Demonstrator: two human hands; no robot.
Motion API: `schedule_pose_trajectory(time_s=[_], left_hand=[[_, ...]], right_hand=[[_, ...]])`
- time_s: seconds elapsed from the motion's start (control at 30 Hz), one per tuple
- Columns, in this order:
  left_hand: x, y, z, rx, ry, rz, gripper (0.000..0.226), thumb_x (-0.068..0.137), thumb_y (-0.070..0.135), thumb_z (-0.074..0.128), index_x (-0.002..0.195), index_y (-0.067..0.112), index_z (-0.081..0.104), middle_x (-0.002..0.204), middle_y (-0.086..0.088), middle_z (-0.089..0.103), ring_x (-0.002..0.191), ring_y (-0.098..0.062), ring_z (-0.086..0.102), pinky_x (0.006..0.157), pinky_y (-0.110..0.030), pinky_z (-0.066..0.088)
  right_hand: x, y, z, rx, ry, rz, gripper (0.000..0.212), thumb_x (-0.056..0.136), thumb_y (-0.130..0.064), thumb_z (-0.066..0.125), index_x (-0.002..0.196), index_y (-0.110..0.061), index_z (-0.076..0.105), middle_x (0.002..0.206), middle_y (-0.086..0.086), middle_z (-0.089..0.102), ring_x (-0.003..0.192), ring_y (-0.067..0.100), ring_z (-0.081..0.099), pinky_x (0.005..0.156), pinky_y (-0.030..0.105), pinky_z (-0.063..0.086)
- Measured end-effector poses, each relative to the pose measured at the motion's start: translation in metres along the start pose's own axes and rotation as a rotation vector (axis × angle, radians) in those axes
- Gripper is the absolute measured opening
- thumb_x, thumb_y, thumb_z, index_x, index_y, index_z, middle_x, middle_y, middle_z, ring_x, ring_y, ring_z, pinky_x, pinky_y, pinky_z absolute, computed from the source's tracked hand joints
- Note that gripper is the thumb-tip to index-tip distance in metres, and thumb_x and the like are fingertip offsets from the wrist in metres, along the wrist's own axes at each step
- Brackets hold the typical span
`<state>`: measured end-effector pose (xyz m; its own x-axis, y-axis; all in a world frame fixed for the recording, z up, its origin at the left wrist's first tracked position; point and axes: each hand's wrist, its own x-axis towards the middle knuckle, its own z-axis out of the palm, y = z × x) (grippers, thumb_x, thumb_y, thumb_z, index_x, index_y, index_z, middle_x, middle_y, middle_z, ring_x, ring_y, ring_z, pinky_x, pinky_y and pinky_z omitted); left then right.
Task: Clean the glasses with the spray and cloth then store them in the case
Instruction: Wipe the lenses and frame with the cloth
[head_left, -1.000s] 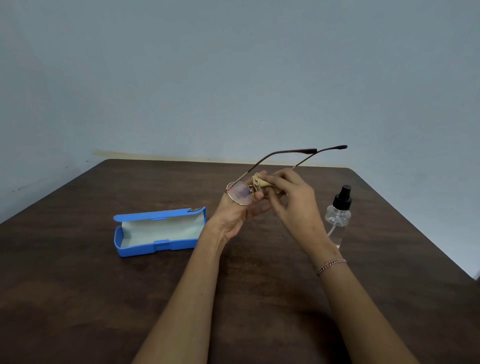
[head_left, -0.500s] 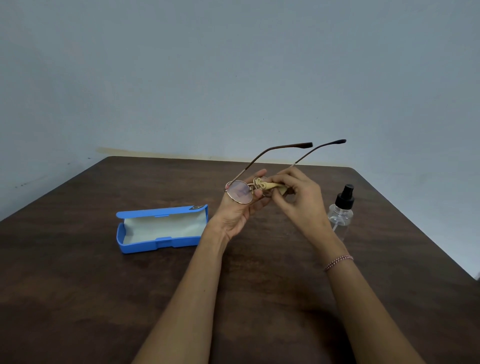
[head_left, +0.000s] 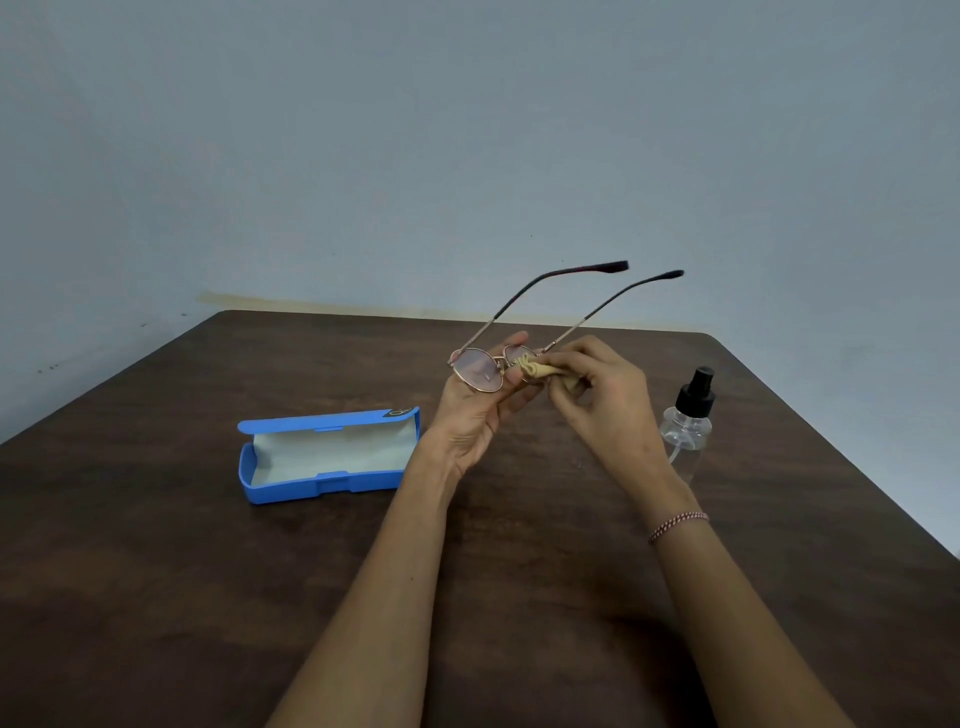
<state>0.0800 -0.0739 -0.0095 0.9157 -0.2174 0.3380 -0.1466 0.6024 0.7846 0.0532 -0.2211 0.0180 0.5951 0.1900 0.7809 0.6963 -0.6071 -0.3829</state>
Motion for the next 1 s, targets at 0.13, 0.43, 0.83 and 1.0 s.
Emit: schedule_pose_trajectory(time_s=[0.13,0.43,0.83,1.0], left_hand=[[-0.0006,0.0013,0.0001,-0.034,0.0,0.013,0.08,0.046,0.031,0.093,0.114,0.008,0.059,0.094,-0.007,0.071,0.089,-0.019,0.069,0.074,-0.026,0.056],[-0.0003,0.0016,-0.0032,-0.042,0.026,0.014,0.074,0.049,0.032,0.092,0.112,0.01,0.062,0.098,-0.009,0.072,0.092,-0.019,0.069,0.079,-0.027,0.057],[-0.002,-0.0015,-0.0028,0.072,0.0,-0.062,0.066,0.052,0.035,0.089,0.11,0.013,0.067,0.105,-0.009,0.071,0.097,-0.02,0.068,0.084,-0.031,0.057],[-0.0001,-0.0055,-0.0025,0.142,0.029,-0.068,0.051,0.065,0.025,0.078,0.112,0.013,0.066,0.106,-0.009,0.07,0.103,-0.024,0.065,0.078,-0.03,0.057]], right_hand=[[-0.0017,-0.003,0.0021,0.018,-0.02,-0.04,0.03,0.081,0.006,0.062,0.105,-0.011,0.07,0.093,0.001,0.058,0.083,0.012,0.053,0.072,0.013,0.043],[-0.0018,-0.0011,0.0004,-0.104,0.023,-0.062,0.031,0.079,0.008,0.064,0.103,-0.011,0.072,0.091,0.005,0.059,0.085,0.018,0.054,0.071,0.024,0.049],[-0.0006,-0.0048,-0.0015,-0.096,0.034,0.02,0.026,0.083,0.001,0.065,0.107,-0.009,0.07,0.095,0.002,0.064,0.083,0.009,0.058,0.076,0.025,0.052],[-0.0017,-0.0086,0.002,-0.167,0.057,0.078,0.027,0.083,0.002,0.062,0.106,-0.008,0.07,0.097,0.002,0.065,0.088,0.017,0.062,0.078,0.03,0.053]])
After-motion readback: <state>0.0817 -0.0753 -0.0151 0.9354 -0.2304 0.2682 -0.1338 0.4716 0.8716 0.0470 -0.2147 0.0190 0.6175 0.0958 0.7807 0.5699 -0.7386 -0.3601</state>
